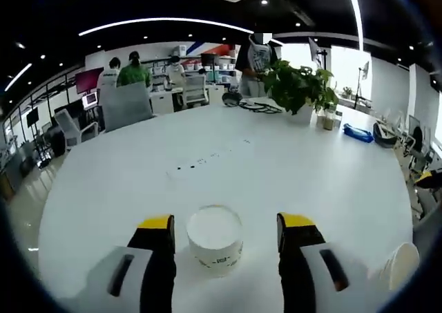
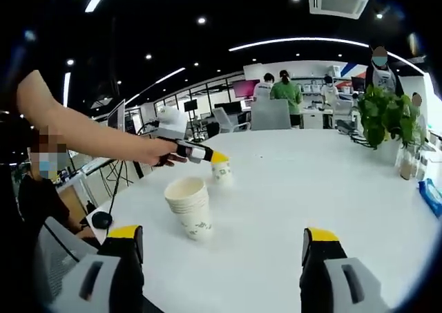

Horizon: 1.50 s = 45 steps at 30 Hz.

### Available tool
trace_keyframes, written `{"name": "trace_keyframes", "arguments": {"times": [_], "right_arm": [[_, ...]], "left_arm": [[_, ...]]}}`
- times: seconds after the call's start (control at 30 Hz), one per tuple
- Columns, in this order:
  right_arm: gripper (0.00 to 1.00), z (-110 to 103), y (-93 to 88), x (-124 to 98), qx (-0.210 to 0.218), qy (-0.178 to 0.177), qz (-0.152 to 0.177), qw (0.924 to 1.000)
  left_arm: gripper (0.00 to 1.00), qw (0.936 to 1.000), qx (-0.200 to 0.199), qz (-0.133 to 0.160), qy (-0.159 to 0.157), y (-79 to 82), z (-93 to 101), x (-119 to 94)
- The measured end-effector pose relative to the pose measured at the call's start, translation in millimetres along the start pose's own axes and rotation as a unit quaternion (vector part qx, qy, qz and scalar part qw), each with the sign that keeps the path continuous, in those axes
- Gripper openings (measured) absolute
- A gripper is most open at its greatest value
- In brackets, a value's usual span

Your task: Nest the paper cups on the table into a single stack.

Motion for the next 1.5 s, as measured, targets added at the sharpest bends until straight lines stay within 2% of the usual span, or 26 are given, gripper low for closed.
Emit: {"name": "trace_keyframes", "arguments": {"times": [0.1, 0.17, 0.43, 0.57, 0.63, 0.8, 0.83, 1.07, 1.2, 1.3, 1.4, 1.5], "right_arm": [[0.96, 1, -1.3, 0, 0.002, -0.001, -0.003, 1.0000], [0.96, 1, -1.8, 0, 0.003, -0.003, -0.005, 1.0000], [0.95, 3, -6.4, 2, 0.007, -0.006, -0.017, 0.9998], [0.95, 5, -7.5, 3, 0.008, -0.010, -0.020, 0.9997], [0.95, 5, -8.1, 3, 0.009, -0.011, -0.021, 0.9997], [0.94, 6, -8.8, 3, 0.008, -0.012, -0.023, 0.9996], [0.94, 6, -8.5, 3, 0.007, -0.012, -0.022, 0.9996], [0.94, 2, -6.7, 3, 0.000, -0.007, -0.018, 0.9998], [0.93, 1, -5.7, 3, -0.004, -0.004, -0.016, 0.9999], [0.93, 0, -4.5, 2, -0.006, -0.002, -0.013, 0.9999], [0.92, -1, -3.2, 2, -0.005, 0.001, -0.009, 0.9999], [0.91, -3, -2.0, 1, -0.004, 0.004, -0.006, 1.0000]], "left_arm": [[0.58, 0.9998, -0.014, -0.006, -0.008, -5.3, 1.1, 1], [0.55, 0.9998, -0.010, -0.016, -0.004, -12.9, -2.0, 7], [0.43, 0.9999, 0.002, -0.008, -0.007, -12.1, -1.4, 13], [0.37, 0.9999, 0.010, -0.005, -0.001, -10.9, -8.0, 13], [0.36, 0.9997, 0.022, -0.002, 0.002, -10.0, -7.8, 13], [0.36, 0.9998, 0.018, 0.007, -0.004, -6.4, -8.6, 12], [0.36, 0.9998, 0.011, 0.015, -0.006, -3.4, -8.3, 11], [0.36, 0.9996, 0.006, 0.028, -0.002, 8.3, -6.6, -3], [0.36, 0.9996, 0.021, 0.020, -0.003, 11.7, -3.7, -12], [0.36, 0.9996, 0.014, 0.025, 0.000, 18.7, -2.2, -23], [0.36, 0.9996, 0.014, 0.026, 0.002, 16.5, -3.0, -24], [0.36, 0.9996, 0.006, 0.027, 0.005, 19.7, -2.4, -36]]}}
Point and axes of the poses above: the point that each gripper's makers call its tool centre point, and the gripper's own axes: x roughly forward along the fingers, z roughly to its right, y roughly out of its top, the point moved 2 cm from there along -x, roughly backward along the fingers, and after that the axes turned 6 degrees about x, right-handed, at the moved point
